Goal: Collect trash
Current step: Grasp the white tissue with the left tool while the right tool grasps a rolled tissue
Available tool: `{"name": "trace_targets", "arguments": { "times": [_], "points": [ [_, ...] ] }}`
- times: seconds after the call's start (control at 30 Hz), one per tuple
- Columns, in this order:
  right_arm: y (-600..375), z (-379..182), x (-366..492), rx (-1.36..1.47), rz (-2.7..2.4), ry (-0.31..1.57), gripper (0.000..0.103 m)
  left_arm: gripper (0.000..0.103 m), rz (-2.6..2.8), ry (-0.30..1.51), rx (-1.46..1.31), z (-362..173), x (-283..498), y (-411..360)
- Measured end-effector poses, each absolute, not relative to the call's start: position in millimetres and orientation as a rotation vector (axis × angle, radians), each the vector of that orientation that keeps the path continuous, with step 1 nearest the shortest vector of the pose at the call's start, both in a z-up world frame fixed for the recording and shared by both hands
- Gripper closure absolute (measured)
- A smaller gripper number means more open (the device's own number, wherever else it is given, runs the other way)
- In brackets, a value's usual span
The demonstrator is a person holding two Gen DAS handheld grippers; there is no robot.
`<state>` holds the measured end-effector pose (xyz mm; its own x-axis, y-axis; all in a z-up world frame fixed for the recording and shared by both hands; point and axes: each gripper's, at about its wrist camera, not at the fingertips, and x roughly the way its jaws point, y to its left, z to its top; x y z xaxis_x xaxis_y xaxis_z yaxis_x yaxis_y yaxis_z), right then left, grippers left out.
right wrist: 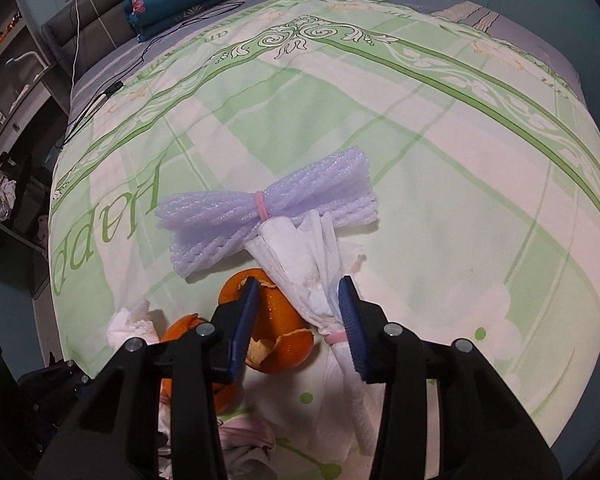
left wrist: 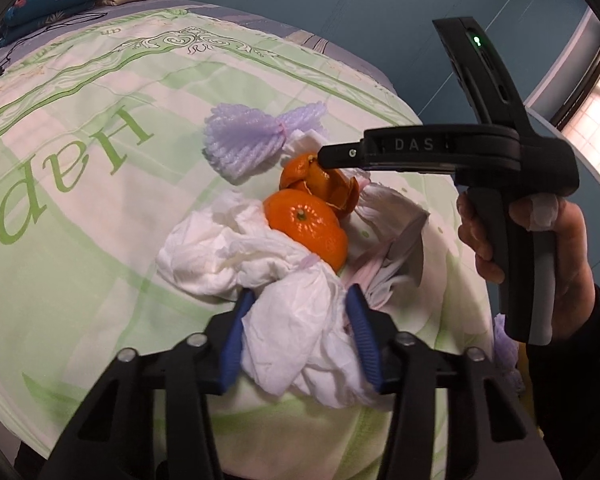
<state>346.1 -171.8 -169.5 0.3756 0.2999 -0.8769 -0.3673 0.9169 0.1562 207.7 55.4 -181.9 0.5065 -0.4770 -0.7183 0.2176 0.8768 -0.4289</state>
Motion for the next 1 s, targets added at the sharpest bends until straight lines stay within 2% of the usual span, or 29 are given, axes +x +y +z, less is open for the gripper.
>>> {"name": "trace_targets", "arguments": {
  "times": [0.1, 0.13, 0.17, 0.2, 0.43, 0.77, 0.83, 0.9, 1.0],
  "points": [
    [-174, -170, 348, -0.043, 0.429, 1.117, 0.076, 0.067, -0.425, 0.956, -0.294, -182, 207, 53],
    [-175, -170, 347, -0.042, 0.421, 1.114, 0.077, 0.072, -0.43, 0.957, -0.293, -182, 206, 52],
    [-175, -169, 347, -0.039, 0.415, 1.113, 0.084, 0.077, -0.434, 0.957, -0.29, -182, 206, 51],
    [-176, -168, 347, -0.036, 0.411, 1.112, 0.095, 0.078, -0.436, 0.954, -0.286, -181, 205, 51],
    [-182, -169, 344, -0.023, 0.42, 1.123, 0.096, 0.081, -0.432, 0.959, -0.312, -180, 205, 53],
    [-176, -153, 343, -0.031, 0.434, 1.083, 0.094, 0.081, -0.439, 0.961, -0.335, -180, 207, 54],
    [-172, -154, 346, -0.042, 0.433, 1.083, 0.086, 0.08, -0.445, 0.957, -0.332, -178, 206, 54],
    [-171, -155, 348, -0.041, 0.43, 1.087, 0.066, 0.08, -0.45, 0.955, -0.327, -177, 205, 53],
    [-168, -156, 350, -0.055, 0.419, 1.082, 0.065, 0.08, -0.458, 0.952, -0.328, -176, 206, 52]
  ]
}}
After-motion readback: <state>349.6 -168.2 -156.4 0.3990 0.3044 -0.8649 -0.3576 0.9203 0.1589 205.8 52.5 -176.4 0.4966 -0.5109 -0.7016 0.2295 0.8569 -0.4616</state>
